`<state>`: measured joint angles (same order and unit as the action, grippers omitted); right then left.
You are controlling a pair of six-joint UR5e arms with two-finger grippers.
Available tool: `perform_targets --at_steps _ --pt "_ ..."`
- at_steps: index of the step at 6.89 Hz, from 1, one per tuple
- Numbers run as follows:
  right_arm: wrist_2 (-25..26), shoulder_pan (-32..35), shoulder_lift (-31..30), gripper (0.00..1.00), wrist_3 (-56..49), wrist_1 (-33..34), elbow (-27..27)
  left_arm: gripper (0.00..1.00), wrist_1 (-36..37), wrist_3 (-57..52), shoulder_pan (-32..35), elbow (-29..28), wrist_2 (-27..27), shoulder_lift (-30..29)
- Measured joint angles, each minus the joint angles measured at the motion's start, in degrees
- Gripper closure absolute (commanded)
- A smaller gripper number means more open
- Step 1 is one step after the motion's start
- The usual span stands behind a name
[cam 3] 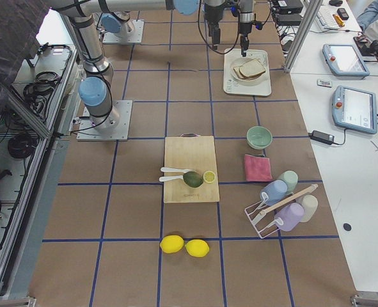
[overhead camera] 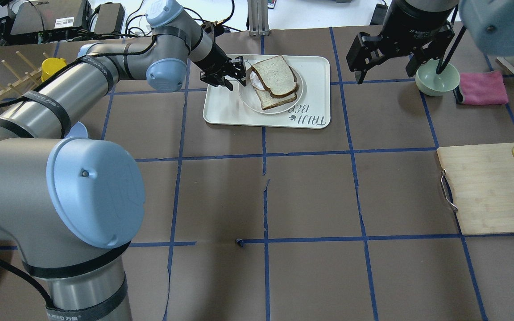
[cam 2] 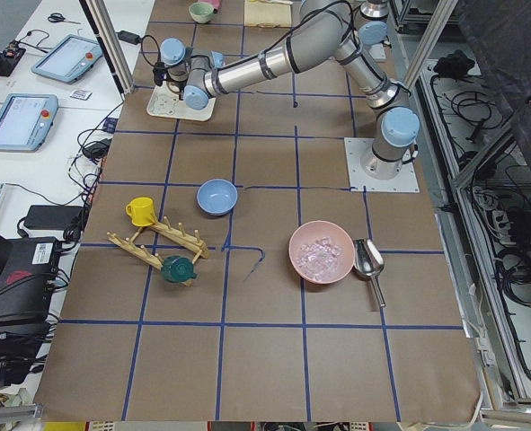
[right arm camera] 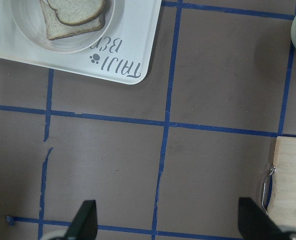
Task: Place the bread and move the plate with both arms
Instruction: 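Open the left gripper and lift it away from the plate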
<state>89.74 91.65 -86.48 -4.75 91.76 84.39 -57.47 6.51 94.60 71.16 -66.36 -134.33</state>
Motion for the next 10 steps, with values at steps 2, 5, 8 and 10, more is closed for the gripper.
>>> perform_targets --at_steps 2,5,8,10 --pt "0.0 0.0 0.0 0.0 0.0 0.1 0.1 0.0 -6.9 -0.3 -0.4 0.1 -4.4 5.4" --pt "0.0 0.0 0.0 0.0 0.0 0.2 0.1 0.0 -21.4 -1.3 -1.6 0.7 -17.4 16.5" --pt "0.0 0.0 0.0 0.0 0.0 0.1 0.1 0.0 -31.0 -2.5 -5.9 4.8 -23.2 27.0" --pt "0.0 0.0 0.0 0.0 0.0 0.1 0.0 0.0 -31.2 -2.6 -6.4 12.4 -23.5 34.2"
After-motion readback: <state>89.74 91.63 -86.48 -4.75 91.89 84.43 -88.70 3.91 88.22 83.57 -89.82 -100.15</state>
